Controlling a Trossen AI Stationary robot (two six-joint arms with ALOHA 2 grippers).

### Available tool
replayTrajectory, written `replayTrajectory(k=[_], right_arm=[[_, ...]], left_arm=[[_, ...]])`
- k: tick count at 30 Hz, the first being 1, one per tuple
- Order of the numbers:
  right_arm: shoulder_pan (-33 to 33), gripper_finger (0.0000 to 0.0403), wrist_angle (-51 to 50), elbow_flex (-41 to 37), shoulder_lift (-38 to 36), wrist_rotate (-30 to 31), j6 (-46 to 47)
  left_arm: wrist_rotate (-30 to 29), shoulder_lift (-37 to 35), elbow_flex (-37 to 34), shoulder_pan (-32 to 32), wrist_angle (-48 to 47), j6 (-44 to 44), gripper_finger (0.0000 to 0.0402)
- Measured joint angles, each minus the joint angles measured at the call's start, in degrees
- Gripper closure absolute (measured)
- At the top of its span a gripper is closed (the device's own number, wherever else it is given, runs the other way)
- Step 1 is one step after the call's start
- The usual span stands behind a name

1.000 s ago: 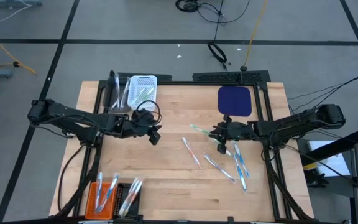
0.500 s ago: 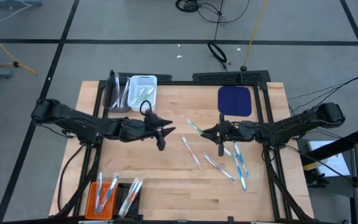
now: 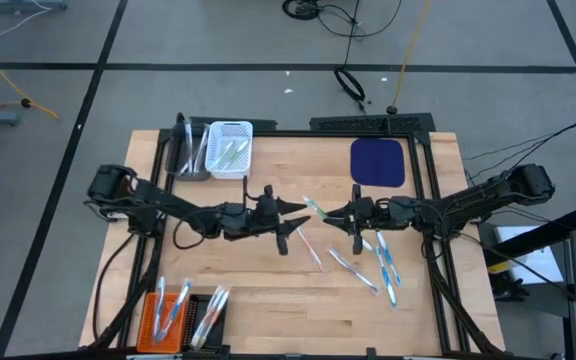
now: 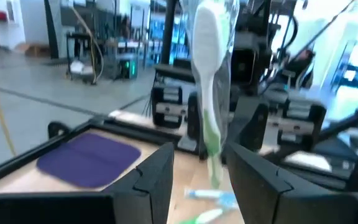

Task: Pick & Place Toothbrushes
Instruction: Put the green toothbrush into the white bin

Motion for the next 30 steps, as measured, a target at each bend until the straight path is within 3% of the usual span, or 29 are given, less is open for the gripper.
replayTrajectory(k=[9, 18, 23, 26, 30], right_arm=[[0.0, 0.0368, 0.33, 0.0, 0.02, 0.0, 0.09], [0.0, 0.0368, 0.46, 0.0, 0.0, 0.0, 0.09], [0.0, 0.0368, 0.44, 0.0, 0.02, 0.0, 0.07], [0.0, 0.0368, 0.43, 0.0, 0.02, 0.0, 0.05], [0.0, 0.0368, 0.37, 0.0, 0.02, 0.04, -0.07]], left_arm=[[0.02, 6.42, 0.02, 0.58, 15.88, 3.77, 0.0252], [4.15, 6.5, 2.54, 2.79, 16.23, 2.46, 0.0252], [5.56, 6.48, 5.26, 3.11, 10.48, 2.72, 0.0253], [5.57, 6.48, 5.7, 3.11, 8.38, 2.87, 0.0273], [5.6, 6.48, 5.7, 3.05, 7.75, 3.37, 0.0343]])
